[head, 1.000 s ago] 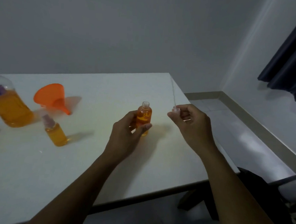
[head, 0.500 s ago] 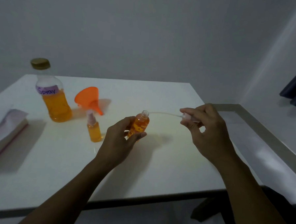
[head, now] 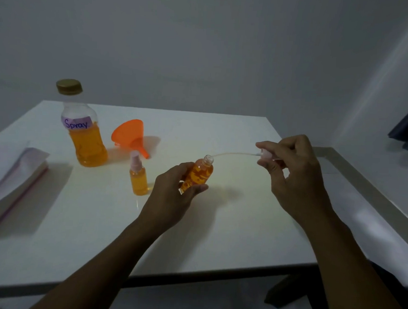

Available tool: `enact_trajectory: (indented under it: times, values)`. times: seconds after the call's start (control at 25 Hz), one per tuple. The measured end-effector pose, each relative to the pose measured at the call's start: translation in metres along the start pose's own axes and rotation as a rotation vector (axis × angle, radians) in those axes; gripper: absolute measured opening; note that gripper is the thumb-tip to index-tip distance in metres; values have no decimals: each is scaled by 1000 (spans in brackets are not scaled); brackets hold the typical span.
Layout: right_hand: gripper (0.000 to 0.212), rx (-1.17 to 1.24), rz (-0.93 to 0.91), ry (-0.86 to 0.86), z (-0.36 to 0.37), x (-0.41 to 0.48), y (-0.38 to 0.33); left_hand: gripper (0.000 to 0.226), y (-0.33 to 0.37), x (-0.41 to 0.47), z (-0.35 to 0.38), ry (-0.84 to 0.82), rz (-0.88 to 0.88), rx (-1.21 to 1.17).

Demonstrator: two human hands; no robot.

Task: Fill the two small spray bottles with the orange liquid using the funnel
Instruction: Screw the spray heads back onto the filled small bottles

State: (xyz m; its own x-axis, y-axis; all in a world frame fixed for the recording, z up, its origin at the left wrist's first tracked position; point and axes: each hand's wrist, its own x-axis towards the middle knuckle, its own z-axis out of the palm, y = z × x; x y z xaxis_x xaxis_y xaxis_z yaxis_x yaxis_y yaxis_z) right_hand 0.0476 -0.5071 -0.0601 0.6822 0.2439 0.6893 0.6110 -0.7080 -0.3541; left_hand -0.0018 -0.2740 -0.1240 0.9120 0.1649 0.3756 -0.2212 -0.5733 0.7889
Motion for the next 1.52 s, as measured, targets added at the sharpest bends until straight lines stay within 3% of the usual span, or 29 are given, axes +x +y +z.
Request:
enact_trajectory:
  times: [0.32, 0.48, 0.76, 0.88, 1.0, 1.12, 1.28, 1.4, 1.52]
  values:
    - [28, -46, -173, -17, 11, 10, -18, 52, 3, -2, 5, -13, 15, 16]
    - [30, 52, -214, -157, 20, 14, -29, 55, 2, -5, 9, -38, 22, 39]
    - [22, 113, -164, -432, 31, 25, -34, 55, 1, -6, 11, -53, 68, 86]
    - [19, 105, -6, -504, 29, 29, -34, 52, -1, -4, 6, -62, 93, 112]
    - [42, 44, 118, -520, 31, 27, -30, 52, -2, -2, 2, -75, 97, 127]
    - [54, 215, 150, -587, 25, 23, -26, 51, -3, -1, 1, -81, 113, 134]
    - [22, 182, 113, -513, 34, 18, -21, 53, -3, 0, 0, -114, 118, 150]
    - [57, 87, 183, -502, 42, 20, -16, 52, -3, 1, 0, -129, 121, 168]
    - [39, 253, 134, -568, 34, 21, -10, 51, -7, 4, 0, -136, 127, 184]
